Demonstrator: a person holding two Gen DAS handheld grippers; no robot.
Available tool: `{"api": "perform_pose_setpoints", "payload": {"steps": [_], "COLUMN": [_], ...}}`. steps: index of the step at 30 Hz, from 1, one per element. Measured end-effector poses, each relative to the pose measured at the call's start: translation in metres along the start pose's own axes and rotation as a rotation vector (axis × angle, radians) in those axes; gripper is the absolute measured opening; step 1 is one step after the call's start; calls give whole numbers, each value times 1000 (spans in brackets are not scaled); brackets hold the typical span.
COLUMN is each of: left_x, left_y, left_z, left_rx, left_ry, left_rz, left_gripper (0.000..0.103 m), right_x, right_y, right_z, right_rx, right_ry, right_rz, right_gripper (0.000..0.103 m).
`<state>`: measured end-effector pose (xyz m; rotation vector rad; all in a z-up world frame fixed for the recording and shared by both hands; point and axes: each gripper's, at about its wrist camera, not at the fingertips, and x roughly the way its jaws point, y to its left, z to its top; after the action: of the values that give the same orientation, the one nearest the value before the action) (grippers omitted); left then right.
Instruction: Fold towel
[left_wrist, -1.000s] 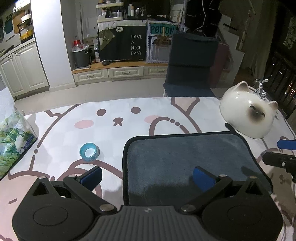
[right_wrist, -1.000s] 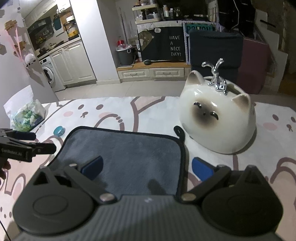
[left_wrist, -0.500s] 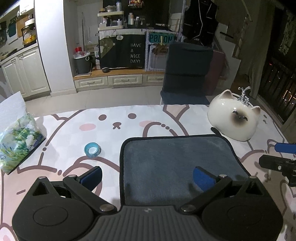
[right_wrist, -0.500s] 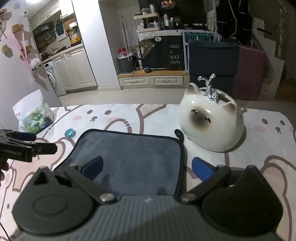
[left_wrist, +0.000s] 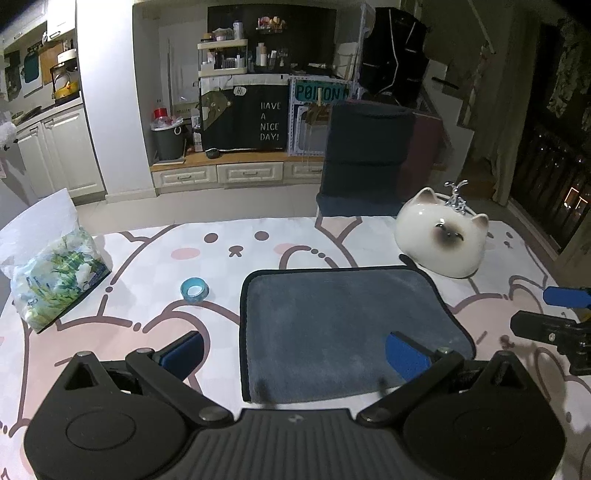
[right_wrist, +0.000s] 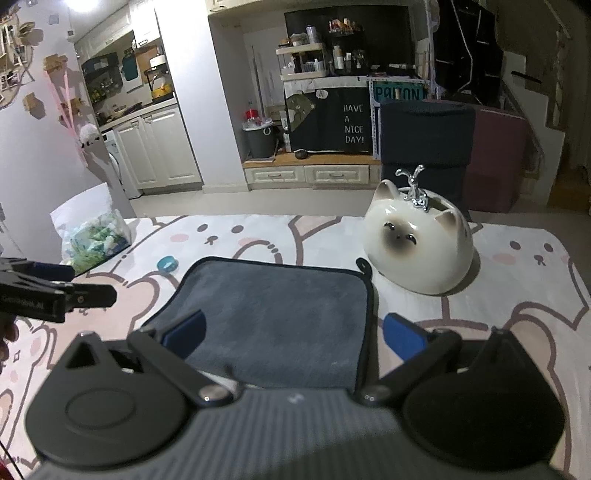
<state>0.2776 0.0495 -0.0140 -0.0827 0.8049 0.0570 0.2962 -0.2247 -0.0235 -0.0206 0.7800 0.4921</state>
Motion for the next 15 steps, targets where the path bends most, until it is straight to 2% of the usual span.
{"api": "perform_pose_setpoints", "payload": {"steps": [15], "left_x": [-51], "left_y": [-9], "left_z": [-21], "left_rx": [-4], "left_ry": [-29], "left_rz": [6], "left_gripper": [103], "right_x": [-53], "right_y": [18], "right_z": [-19], "right_rx": [-7], "right_ry": [-48], "right_rz": [-6], "right_gripper": [103]}}
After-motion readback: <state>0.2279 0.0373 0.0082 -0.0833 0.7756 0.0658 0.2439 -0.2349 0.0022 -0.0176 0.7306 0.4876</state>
